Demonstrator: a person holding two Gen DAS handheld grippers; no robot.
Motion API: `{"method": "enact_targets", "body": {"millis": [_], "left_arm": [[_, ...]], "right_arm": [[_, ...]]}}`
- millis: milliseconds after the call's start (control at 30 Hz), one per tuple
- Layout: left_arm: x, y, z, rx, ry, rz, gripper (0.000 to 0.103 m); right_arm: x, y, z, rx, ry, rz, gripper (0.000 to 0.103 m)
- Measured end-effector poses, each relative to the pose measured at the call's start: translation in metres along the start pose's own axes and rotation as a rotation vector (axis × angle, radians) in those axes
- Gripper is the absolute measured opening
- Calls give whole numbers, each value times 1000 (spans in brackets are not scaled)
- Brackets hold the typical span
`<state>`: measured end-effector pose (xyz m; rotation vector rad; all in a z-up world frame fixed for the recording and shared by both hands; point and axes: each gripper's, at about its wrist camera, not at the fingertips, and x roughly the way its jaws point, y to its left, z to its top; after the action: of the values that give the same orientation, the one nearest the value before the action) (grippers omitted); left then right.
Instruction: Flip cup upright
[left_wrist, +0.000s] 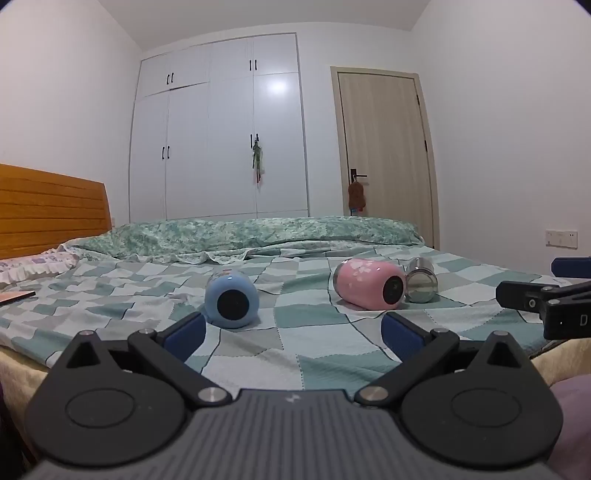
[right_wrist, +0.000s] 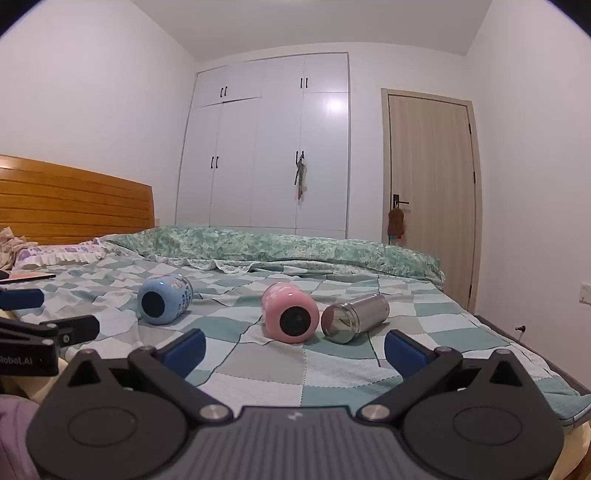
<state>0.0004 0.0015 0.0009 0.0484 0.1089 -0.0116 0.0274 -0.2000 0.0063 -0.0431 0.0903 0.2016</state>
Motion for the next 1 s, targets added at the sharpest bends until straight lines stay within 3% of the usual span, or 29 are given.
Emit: {"method": "enact_targets", "body": {"millis": [1000], "left_arm": [[-3,5,0,3,-15,-4,103]], "right_arm": [[3,4,0,-26,17,3,103]]}}
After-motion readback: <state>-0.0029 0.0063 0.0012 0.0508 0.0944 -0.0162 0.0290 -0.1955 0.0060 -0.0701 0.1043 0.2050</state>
